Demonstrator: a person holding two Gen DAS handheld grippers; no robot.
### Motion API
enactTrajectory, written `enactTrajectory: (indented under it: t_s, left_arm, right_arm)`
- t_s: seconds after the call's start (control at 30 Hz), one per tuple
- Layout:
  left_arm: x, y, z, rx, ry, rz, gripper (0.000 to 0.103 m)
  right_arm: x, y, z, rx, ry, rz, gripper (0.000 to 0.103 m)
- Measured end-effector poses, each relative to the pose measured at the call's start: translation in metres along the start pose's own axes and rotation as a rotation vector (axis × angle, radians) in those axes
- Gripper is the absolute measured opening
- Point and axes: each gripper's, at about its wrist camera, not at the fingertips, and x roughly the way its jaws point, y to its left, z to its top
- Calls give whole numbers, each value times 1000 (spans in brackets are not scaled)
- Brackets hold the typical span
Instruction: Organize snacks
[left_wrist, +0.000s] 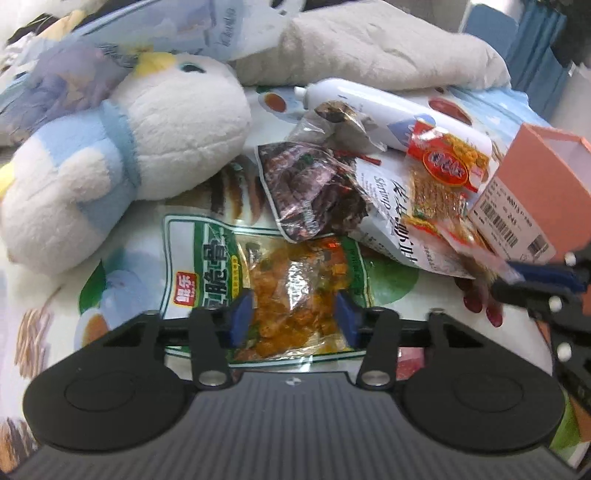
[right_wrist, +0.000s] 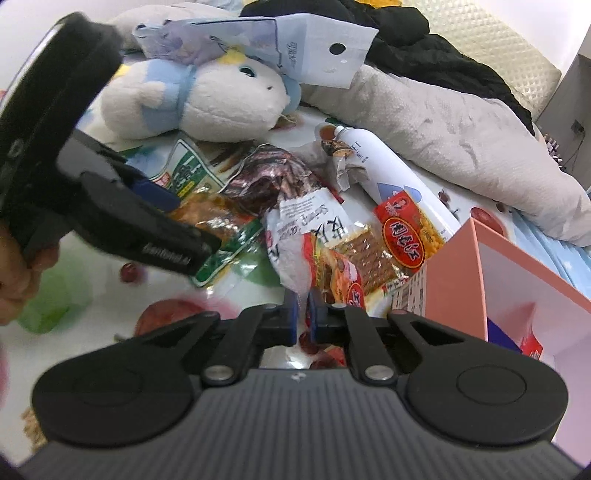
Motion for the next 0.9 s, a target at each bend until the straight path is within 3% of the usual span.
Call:
enactTrajectory:
  t_s: [0.3, 0.47, 0.77, 0.83, 0.9]
  left_arm:
    - [-31, -4, -26, -64, -5, 22, 5]
    - [-37, -7, -54, -112, 54, 0, 2]
    - [-68, -15, -85, -163, 46, -5, 2]
    - [-74, -16, -82, -156, 35, -4, 3]
    - [-77, -15, -74, -144, 28, -7, 3]
  right_arm:
    - [-33, 9, -21, -24, -6, 30, 9]
    - [-52, 19, -41, -42, -6, 51, 9]
    - [-66, 35, -76, -4, 2, 109, 13]
    - [-69, 32, -78, 27, 3, 147, 17]
    - [-75, 30, -79, 48, -12, 188, 31]
